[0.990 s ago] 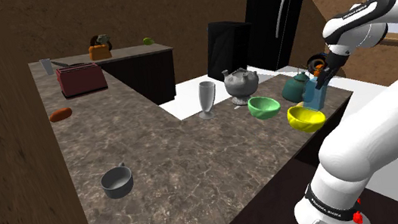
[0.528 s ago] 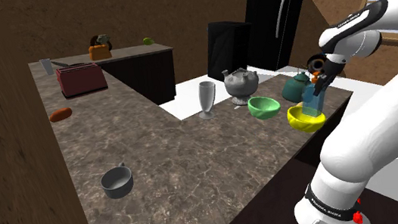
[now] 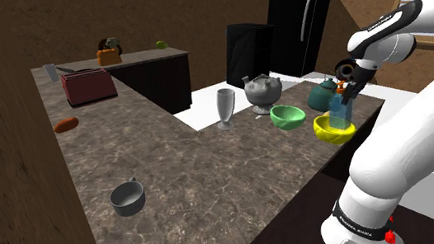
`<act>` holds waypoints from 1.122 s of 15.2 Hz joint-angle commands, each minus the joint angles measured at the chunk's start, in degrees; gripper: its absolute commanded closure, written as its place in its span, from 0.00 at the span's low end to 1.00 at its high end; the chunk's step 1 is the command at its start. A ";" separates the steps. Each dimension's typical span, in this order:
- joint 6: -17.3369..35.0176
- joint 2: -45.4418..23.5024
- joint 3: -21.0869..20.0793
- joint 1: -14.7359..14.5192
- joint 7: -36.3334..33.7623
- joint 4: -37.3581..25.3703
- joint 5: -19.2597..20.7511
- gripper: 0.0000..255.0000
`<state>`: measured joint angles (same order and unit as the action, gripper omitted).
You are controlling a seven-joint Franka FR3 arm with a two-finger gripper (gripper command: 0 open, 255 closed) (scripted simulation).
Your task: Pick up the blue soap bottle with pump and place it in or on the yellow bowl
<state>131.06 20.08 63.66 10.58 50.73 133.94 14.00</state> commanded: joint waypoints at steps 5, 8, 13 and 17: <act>0.00 0.01 -0.01 0.01 0.00 0.00 0.01 0.00; -6.49 4.12 -4.82 3.51 -1.92 -2.74 2.32 0.00; -8.16 5.01 -5.87 4.18 -2.24 -3.56 2.67 0.00; -8.16 5.01 -5.87 4.18 -2.24 -3.56 2.66 0.00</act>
